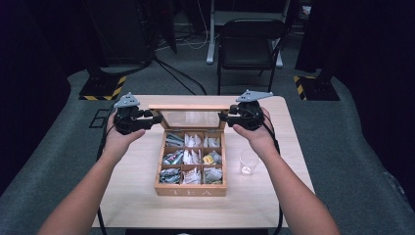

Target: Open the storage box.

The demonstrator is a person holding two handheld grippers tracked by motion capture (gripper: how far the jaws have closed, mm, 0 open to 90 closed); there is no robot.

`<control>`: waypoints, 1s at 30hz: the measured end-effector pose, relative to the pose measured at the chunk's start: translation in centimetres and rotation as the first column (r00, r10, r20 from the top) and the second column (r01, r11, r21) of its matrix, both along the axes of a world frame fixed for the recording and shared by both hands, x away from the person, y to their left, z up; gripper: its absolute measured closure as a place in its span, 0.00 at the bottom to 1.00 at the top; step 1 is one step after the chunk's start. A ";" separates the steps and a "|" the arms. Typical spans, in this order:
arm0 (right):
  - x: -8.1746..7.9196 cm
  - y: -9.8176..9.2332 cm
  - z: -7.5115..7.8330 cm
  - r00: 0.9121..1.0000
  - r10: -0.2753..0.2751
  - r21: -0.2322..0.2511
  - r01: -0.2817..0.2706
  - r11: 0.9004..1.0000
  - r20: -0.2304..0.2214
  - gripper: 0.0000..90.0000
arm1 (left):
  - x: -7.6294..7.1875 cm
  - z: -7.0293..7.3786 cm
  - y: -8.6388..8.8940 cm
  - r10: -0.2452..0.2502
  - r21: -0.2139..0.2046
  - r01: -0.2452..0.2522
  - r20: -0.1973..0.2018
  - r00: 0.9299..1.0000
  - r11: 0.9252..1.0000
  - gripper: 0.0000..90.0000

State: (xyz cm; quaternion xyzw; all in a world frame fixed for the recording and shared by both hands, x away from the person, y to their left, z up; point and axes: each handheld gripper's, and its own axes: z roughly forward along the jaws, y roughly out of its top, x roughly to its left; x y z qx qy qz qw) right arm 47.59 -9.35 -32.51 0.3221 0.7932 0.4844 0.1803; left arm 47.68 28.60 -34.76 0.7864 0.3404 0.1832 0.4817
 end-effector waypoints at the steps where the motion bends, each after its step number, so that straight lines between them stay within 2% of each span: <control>1: 0.0 0.0 0.0 1.000 0.000 0.002 0.000 1.000 -0.001 0.66 | 0.2 -0.2 0.0 0.003 -0.004 -0.003 -0.003 1.000 1.000 0.63; 3: 0.2 0.0 0.1 1.000 0.002 -0.002 -0.002 1.000 0.004 0.66 | 0.4 -0.4 0.0 0.000 -0.021 0.000 -0.004 1.000 1.000 0.64; 15: 1.4 0.2 0.4 1.000 -0.017 0.007 0.017 1.000 -0.012 0.66 | 1.6 -0.7 -0.2 0.014 -0.022 -0.013 0.017 1.000 1.000 0.67; 23: 2.5 0.3 -0.4 0.999 -0.029 0.005 0.029 1.000 -0.036 0.64 | 2.4 -1.0 -0.1 0.004 -0.033 -0.004 0.008 1.000 0.999 0.68; 25: 2.8 0.3 -0.5 0.999 -0.030 0.005 0.030 1.000 -0.038 0.62 | 2.5 -1.0 -0.1 0.010 -0.038 -0.010 0.007 1.000 0.999 0.68; 30: 3.3 0.5 -1.1 0.998 -0.039 -0.010 0.039 0.999 -0.054 0.63 | 2.9 -1.2 0.0 0.017 -0.052 -0.017 0.004 1.000 0.998 0.68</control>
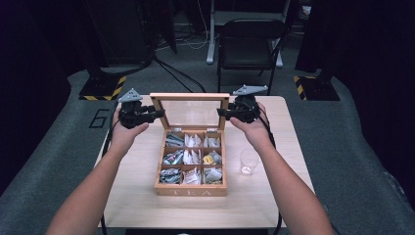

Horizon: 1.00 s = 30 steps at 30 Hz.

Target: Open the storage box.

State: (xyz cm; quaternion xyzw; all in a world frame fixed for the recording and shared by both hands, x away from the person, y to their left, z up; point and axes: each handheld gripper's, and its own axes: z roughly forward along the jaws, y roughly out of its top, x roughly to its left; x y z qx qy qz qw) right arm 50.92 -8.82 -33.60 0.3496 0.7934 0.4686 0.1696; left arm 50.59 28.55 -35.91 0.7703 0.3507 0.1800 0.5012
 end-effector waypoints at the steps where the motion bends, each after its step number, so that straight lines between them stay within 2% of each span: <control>1: 0.1 0.0 -0.1 1.000 -0.002 -0.003 0.002 1.000 0.001 0.64 | 0.1 0.0 0.0 0.002 -0.004 -0.002 0.000 1.000 1.000 0.68; 7: 0.6 0.2 -0.6 1.000 -0.013 -0.007 0.013 1.000 -0.002 0.65 | 0.5 0.0 0.0 0.005 -0.004 -0.005 -0.006 1.000 1.000 0.69; 20: 1.9 0.1 -2.7 0.998 -0.024 -0.002 0.024 1.000 -0.054 0.65 | 1.1 -0.3 0.2 0.012 -0.045 -0.013 -0.016 1.000 0.999 0.69; 30: 2.8 0.3 -3.9 0.997 -0.031 -0.022 0.030 0.999 -0.074 0.66 | 1.5 -0.6 0.2 0.027 -0.074 -0.029 -0.026 0.999 0.997 0.69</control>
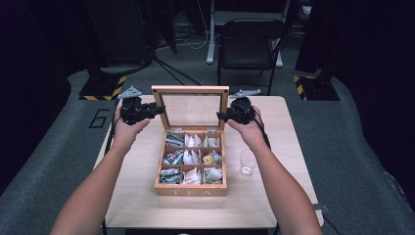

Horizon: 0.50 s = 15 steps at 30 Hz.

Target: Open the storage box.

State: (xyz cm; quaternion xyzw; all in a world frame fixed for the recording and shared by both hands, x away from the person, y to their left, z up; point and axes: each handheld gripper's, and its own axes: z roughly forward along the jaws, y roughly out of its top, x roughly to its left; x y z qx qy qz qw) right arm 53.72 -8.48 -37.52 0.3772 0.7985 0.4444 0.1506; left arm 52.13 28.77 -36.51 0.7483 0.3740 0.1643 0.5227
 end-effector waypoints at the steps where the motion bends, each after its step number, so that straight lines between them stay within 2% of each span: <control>1: 0.0 0.1 -0.1 1.000 -0.002 -0.004 0.002 1.000 0.001 0.66 | 0.1 0.0 0.0 0.001 -0.001 -0.001 -0.001 1.000 1.000 0.69; 4: 0.1 0.2 -0.2 1.000 -0.011 -0.003 0.011 1.000 0.000 0.67 | 0.2 -0.1 0.0 0.010 -0.014 -0.010 -0.001 1.000 1.000 0.69; 6: 0.1 0.1 -0.3 1.000 -0.008 -0.006 0.008 1.000 0.014 0.67 | 0.3 -0.2 0.0 0.013 -0.013 -0.013 0.003 1.000 1.000 0.69; 10: 0.2 0.0 -0.4 1.000 -0.015 0.010 0.015 1.000 0.007 0.68 | 0.4 -0.3 -0.1 0.022 -0.022 -0.022 -0.005 1.000 1.000 0.69; 15: 0.6 -0.2 -0.5 1.000 -0.009 0.025 0.009 1.000 0.002 0.69 | 0.8 -0.9 -0.1 0.015 0.003 -0.015 -0.037 0.999 1.000 0.63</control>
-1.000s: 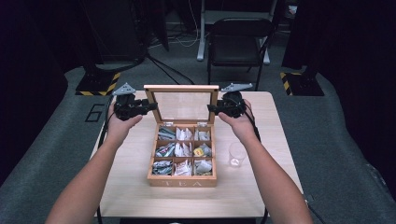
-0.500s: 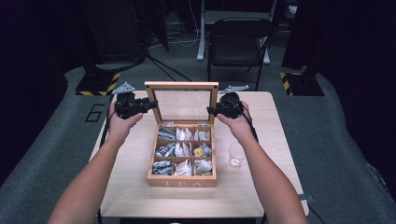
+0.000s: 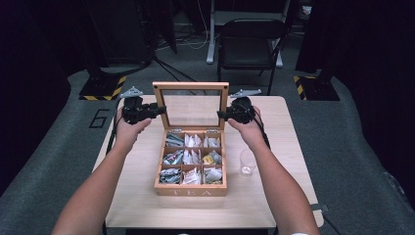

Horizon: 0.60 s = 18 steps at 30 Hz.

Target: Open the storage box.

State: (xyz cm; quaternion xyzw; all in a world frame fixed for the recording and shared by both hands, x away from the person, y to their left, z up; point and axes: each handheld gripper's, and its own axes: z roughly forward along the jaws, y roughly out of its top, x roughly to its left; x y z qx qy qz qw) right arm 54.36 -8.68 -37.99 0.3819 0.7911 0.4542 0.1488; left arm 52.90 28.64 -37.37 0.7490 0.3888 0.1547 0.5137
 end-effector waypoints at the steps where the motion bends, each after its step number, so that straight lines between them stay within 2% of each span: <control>1: 0.0 0.0 0.0 1.000 0.000 0.001 0.000 1.000 -0.007 0.70 | 0.1 -0.1 0.0 0.005 0.004 -0.005 -0.001 1.000 1.000 0.63; 8: 0.4 -0.1 -0.1 1.000 -0.009 0.009 0.009 1.000 -0.004 0.70 | 0.4 -0.5 0.0 0.016 -0.016 -0.016 -0.019 1.000 1.000 0.61; 13: 0.7 -0.1 -0.2 1.000 -0.019 0.021 0.019 1.000 -0.016 0.71 | 0.5 -0.6 0.1 0.021 -0.009 -0.021 -0.021 1.000 1.000 0.59; 18: 1.1 0.0 0.0 0.999 -0.020 0.006 0.020 1.000 -0.030 0.71 | 0.3 -0.6 0.2 0.018 -0.010 -0.018 -0.028 0.999 1.000 0.59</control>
